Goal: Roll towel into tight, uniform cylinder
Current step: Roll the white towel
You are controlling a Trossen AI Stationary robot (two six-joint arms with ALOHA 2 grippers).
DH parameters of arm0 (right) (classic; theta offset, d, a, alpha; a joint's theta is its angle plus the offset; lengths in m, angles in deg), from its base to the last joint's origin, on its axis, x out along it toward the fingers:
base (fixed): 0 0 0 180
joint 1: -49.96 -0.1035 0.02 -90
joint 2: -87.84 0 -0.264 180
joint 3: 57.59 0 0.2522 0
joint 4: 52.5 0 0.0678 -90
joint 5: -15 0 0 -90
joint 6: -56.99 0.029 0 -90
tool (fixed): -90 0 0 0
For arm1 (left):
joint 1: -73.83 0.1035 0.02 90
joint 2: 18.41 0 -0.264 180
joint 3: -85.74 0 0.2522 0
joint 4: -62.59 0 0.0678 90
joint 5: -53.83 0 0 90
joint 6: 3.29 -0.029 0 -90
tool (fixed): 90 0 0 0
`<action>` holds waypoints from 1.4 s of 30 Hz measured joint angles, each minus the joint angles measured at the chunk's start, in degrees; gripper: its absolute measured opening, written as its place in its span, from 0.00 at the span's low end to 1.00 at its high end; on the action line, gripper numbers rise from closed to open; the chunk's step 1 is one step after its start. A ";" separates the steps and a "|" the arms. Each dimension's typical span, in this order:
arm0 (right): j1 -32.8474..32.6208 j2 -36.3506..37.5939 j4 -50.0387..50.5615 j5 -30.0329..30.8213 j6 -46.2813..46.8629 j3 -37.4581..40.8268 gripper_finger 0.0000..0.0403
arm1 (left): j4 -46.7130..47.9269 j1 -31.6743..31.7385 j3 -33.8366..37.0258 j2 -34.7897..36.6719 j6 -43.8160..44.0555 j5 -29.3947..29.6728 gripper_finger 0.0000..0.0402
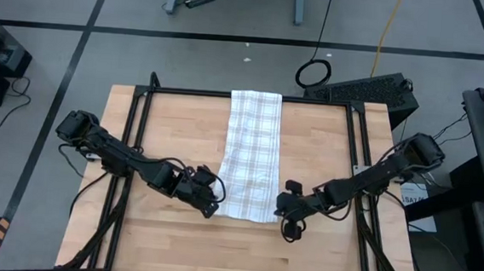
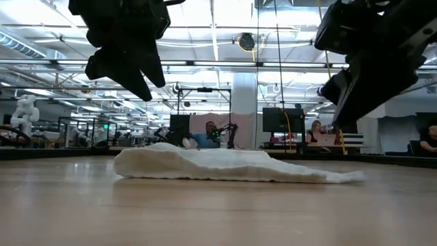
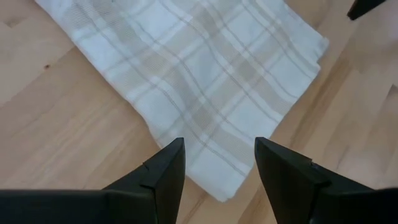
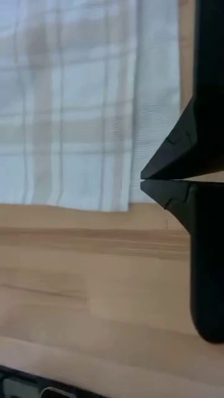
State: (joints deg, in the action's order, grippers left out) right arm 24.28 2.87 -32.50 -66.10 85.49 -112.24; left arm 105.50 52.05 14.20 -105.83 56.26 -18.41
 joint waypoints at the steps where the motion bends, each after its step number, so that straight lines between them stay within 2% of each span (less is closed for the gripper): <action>1: -0.10 -0.67 -0.87 0.05 -0.93 0.00 0.02 | 0.00 0.00 0.00 0.00 0.02 0.30 0.49; 5: -0.18 -4.37 -6.61 -0.59 -2.52 0.00 0.12 | 0.15 0.00 0.00 -0.22 -1.19 0.54 0.49; 11: -0.14 -10.10 -16.27 -5.01 -5.06 -0.02 0.32 | 0.39 -0.51 0.04 -3.00 -6.04 -0.09 0.49; 15: -0.14 -12.29 -18.14 -4.72 -5.26 0.00 0.36 | 0.18 -0.48 0.04 -4.61 -5.82 -2.20 0.49; 28: 0.11 -16.46 -21.12 -2.72 -7.12 -0.09 0.21 | 0.08 -0.37 0.04 -5.07 -4.37 -2.72 0.49; 36: 0.23 -16.46 -20.71 -2.54 -7.21 -0.09 0.02 | 0.07 -0.37 0.04 -5.07 -4.35 -2.74 0.49; 42: 0.22 -15.52 -20.28 -3.39 -4.87 -0.31 0.00 | 0.11 -0.37 0.04 -4.80 -4.38 -3.85 0.49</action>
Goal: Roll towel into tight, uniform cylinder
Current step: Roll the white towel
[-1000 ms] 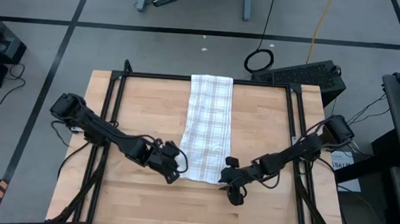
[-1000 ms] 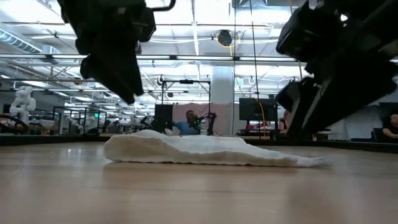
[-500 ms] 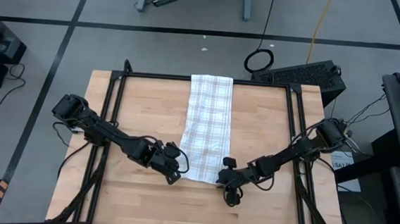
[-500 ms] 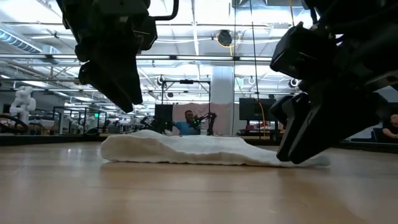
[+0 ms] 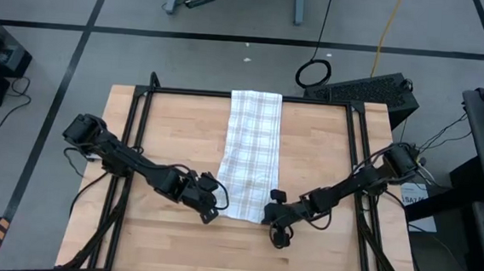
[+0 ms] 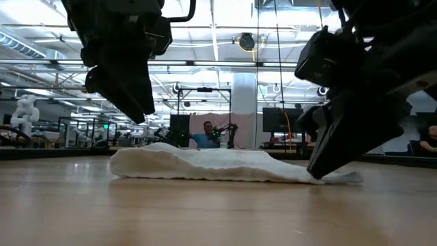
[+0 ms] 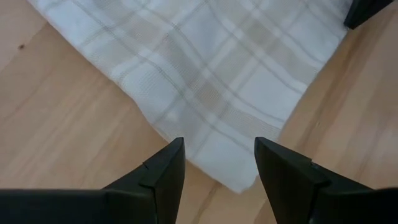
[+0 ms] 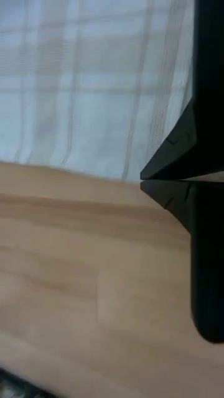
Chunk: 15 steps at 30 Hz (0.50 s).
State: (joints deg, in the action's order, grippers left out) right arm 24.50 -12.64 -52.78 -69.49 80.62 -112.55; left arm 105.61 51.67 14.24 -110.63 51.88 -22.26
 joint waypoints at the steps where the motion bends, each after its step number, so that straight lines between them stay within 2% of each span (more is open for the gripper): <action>1: -0.04 0.56 0.19 -0.09 0.40 -0.29 0.00 | -0.03 0.00 0.00 0.18 0.01 -0.33 0.49; 6: -0.04 3.67 2.24 0.21 1.21 -0.54 0.00 | -0.21 0.00 -0.02 0.26 -0.31 -0.66 0.49; 9: -0.04 3.83 3.71 0.34 1.79 -0.52 0.00 | -0.05 -0.02 -0.10 -0.82 -3.74 -0.63 0.49; 12: -0.02 3.91 3.96 0.27 3.91 -0.52 0.00 | -2.52 -0.37 -0.02 -2.24 -13.67 -2.08 0.49; 15: -0.02 3.91 3.74 0.00 6.81 -0.52 0.00 | -7.89 -1.56 -0.06 -2.99 -27.25 -2.60 0.49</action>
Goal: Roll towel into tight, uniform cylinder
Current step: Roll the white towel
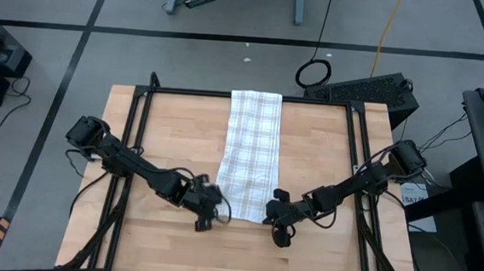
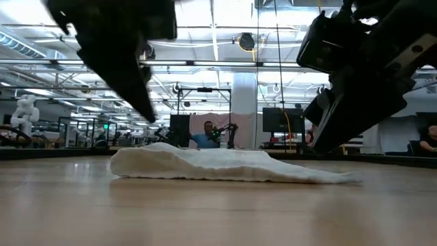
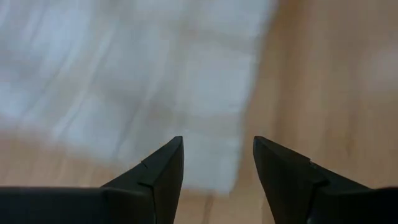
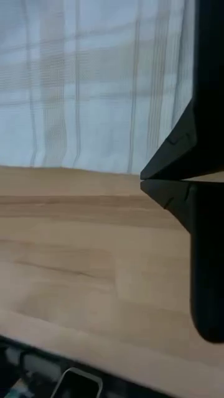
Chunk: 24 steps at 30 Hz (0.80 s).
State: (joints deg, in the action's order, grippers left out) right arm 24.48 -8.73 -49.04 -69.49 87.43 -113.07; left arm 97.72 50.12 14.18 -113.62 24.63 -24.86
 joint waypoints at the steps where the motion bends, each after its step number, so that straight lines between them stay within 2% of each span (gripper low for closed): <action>1: 0.00 0.00 -0.23 -0.32 0.80 0.00 0.01 | -2.48 -0.34 -0.05 -0.71 -4.38 -0.22 0.49; 6: 0.00 0.00 -1.11 -2.77 3.53 0.00 0.04 | -10.88 -0.48 -0.16 -5.53 -16.03 -1.90 0.49; 11: -0.02 1.09 -0.64 -3.70 6.98 -0.01 0.06 | -9.78 0.11 -0.81 -8.59 -17.78 0.30 0.49; 14: -0.02 2.16 0.00 -4.30 8.02 0.00 0.07 | -10.10 0.43 -0.94 -10.11 -18.19 0.53 0.45; 17: 0.00 3.51 0.33 -4.29 8.35 -0.02 0.08 | -10.02 0.60 -0.78 -10.61 -18.67 0.75 0.36; 24: 0.04 5.31 1.27 -3.62 8.98 -0.02 0.08 | -9.96 2.08 -1.27 -10.47 -17.92 -2.15 0.03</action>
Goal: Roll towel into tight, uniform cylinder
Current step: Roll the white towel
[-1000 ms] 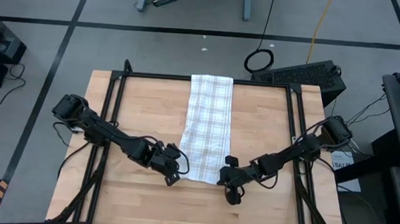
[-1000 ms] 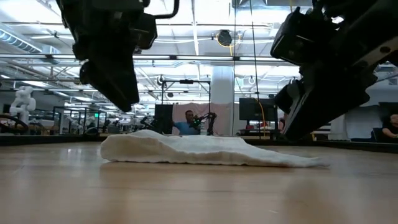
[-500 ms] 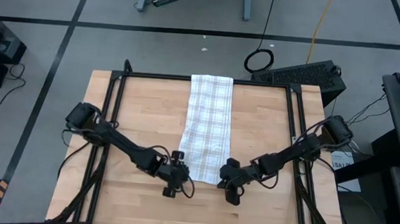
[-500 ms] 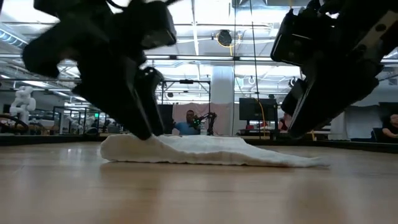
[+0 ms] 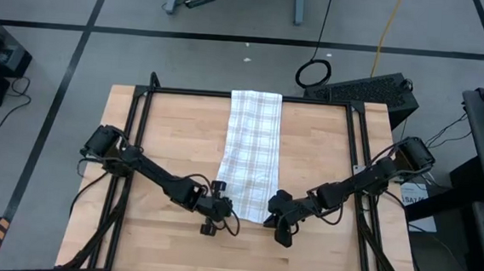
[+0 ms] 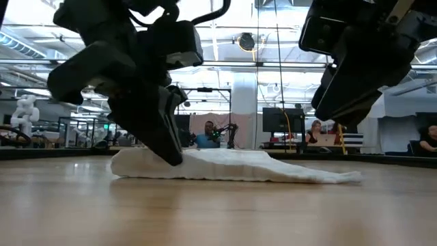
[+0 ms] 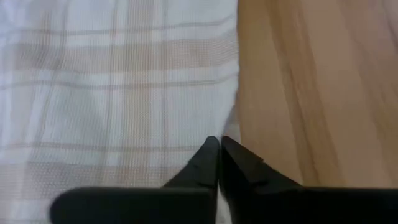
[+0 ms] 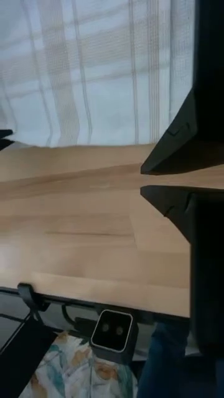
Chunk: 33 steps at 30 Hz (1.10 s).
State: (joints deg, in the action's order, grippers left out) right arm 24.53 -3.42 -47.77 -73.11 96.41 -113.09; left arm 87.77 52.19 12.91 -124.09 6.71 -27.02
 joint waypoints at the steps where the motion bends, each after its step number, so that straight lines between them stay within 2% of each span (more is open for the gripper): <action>1: 0.00 0.00 0.27 0.02 -0.10 0.00 0.08 | -0.07 0.19 -0.31 0.00 0.76 -0.33 0.02; 6: -0.15 0.00 0.35 0.05 -6.08 0.00 0.13 | -0.40 0.29 -2.58 0.69 1.78 -0.45 0.01; 11: -0.17 0.00 2.14 2.03 -11.21 0.00 0.31 | 0.24 0.25 -4.44 0.87 4.72 -0.64 0.01; 14: -0.16 0.00 3.60 6.27 -11.51 0.00 0.43 | -0.40 0.27 -5.69 0.87 6.22 -1.67 0.01; 19: 0.13 0.00 -3.13 9.07 -11.61 0.00 0.55 | -0.22 0.25 -6.87 0.87 7.72 -2.17 0.01; 22: 0.28 -0.63 -6.67 10.04 -11.60 -0.04 0.57 | -0.34 0.25 -7.28 0.87 7.72 -2.17 0.01; 26: 0.19 -2.57 -5.56 9.25 -11.43 -0.04 0.57 | -0.65 0.30 -7.47 0.87 7.71 -2.20 0.01; 33: 0.23 -5.03 -2.05 8.52 -11.60 0.00 0.48 | -0.60 0.29 -7.47 0.87 7.76 -2.50 0.01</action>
State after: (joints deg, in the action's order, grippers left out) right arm 24.76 -8.45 -49.81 -64.59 84.82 -113.09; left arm 87.17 52.48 5.44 -123.23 14.47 -29.51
